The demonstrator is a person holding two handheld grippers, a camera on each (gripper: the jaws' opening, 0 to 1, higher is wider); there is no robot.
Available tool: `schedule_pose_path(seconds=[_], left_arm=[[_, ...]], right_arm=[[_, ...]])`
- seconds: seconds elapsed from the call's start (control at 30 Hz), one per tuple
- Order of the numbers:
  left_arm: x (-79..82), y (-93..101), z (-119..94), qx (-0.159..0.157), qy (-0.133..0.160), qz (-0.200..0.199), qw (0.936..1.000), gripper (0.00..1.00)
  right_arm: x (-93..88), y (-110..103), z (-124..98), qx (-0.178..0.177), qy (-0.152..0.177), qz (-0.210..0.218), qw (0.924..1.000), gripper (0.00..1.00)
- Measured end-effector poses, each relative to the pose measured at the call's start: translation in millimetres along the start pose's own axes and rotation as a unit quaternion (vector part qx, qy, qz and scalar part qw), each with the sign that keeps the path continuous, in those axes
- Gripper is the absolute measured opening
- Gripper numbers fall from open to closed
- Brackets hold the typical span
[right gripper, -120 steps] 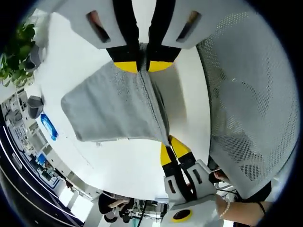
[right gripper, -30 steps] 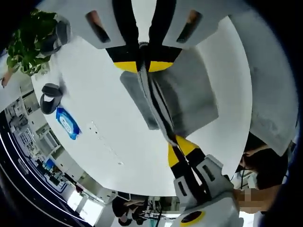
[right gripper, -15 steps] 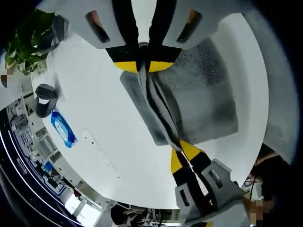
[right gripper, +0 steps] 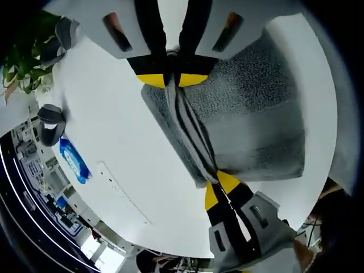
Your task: Fold the towel on the table until its edges align and the towel forms a compact rectangular stack.
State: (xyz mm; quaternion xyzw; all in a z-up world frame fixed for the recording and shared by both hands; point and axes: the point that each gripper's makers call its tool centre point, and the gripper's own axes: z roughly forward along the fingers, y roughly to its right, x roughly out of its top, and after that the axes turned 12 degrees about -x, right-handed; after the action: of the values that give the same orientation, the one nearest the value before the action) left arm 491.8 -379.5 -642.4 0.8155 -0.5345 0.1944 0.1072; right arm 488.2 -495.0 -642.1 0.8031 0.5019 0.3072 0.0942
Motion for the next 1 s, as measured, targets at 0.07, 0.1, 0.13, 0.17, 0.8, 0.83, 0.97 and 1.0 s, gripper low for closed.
schedule_pose_path(seconds=[0.07,0.1,0.13,0.17,0.8,0.83,0.97,1.0], left_arm=[[-0.1,-0.9,1.2,0.0,-0.001,0.003,1.0,0.06],[-0.3,-1.3,1.8,0.0,-0.001,0.003,1.0,0.06],[-0.5,-1.4,2.5,-0.001,-0.001,0.001,1.0,0.06],[-0.7,-1.8,3.2,-0.001,0.0,0.001,1.0,0.05],[-0.9,0.7,6.1,0.006,-0.024,0.042,0.9988,0.05],[-1.0,1.0,5.9,0.009,-0.024,0.045,0.9987,0.05],[0.1,0.1,4.6,0.015,-0.026,0.046,0.9985,0.06],[1.0,-1.0,3.2,0.017,-0.026,0.044,0.9985,0.07]], right_arm=[[-0.9,-0.5,1.3,-0.001,0.001,0.005,1.0,0.03],[-1.0,-0.8,1.7,-0.001,0.001,0.006,1.0,0.03],[-1.1,-1.0,2.3,-0.001,0.001,0.006,1.0,0.03],[-1.2,-1.3,3.0,-0.001,0.001,0.006,1.0,0.03],[-2.3,-3.4,9.3,-0.018,-0.029,-0.008,0.9994,0.03],[-2.0,-3.2,8.8,-0.017,-0.032,-0.008,0.9993,0.03],[-2.1,-0.6,8.5,-0.009,-0.038,0.013,0.9992,0.04],[-1.9,-0.2,7.3,-0.01,-0.038,0.027,0.9989,0.04]])
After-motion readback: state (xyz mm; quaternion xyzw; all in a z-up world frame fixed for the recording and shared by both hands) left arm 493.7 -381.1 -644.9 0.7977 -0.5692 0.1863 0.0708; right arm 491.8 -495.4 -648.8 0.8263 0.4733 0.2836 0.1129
